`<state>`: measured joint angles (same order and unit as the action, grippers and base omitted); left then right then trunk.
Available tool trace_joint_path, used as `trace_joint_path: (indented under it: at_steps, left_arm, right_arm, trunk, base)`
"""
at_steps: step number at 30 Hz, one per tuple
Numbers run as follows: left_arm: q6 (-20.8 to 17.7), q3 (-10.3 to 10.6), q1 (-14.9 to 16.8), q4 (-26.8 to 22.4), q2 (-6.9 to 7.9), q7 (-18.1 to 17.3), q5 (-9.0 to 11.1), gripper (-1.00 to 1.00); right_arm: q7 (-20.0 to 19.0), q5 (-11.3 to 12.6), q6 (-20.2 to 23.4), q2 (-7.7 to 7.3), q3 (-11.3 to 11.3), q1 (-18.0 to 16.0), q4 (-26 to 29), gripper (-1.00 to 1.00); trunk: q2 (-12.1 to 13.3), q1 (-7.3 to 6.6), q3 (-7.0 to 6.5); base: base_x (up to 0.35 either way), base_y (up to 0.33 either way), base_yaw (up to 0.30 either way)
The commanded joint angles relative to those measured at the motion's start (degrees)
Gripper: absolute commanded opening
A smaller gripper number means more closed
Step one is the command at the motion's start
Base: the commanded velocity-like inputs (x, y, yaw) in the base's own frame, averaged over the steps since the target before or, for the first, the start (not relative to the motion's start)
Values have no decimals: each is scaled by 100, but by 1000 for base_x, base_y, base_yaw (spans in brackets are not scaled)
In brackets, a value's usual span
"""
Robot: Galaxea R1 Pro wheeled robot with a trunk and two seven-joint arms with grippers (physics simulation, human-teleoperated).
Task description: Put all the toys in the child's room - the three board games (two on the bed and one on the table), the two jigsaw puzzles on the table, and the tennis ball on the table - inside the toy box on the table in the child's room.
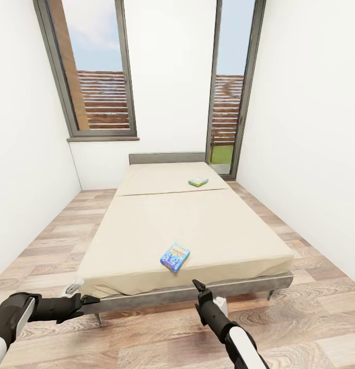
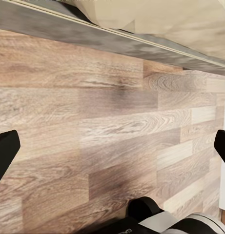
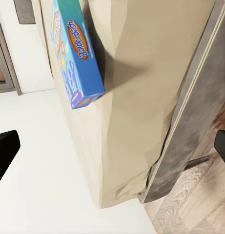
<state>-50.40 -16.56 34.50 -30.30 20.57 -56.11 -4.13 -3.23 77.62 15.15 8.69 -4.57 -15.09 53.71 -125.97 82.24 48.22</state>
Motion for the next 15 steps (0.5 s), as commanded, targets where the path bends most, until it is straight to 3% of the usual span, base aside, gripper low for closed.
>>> trace_joint_path:
  at_steps: [1,15]
  left_arm:
    - [-40,-33,3,-2,-3,-40,-42,100]
    - [-32,-31,-26,-2,-2,-78,-40,100]
  right_arm:
    - [-9,34,13,-3,6,-2,-8,100]
    - [-45,31,1,2,23,-2,-52,100]
  trunk:
    - [-2,-1,6]
    - [-2,-1,6]
  base:
    - [0,0,0]
    - [53,0,0]
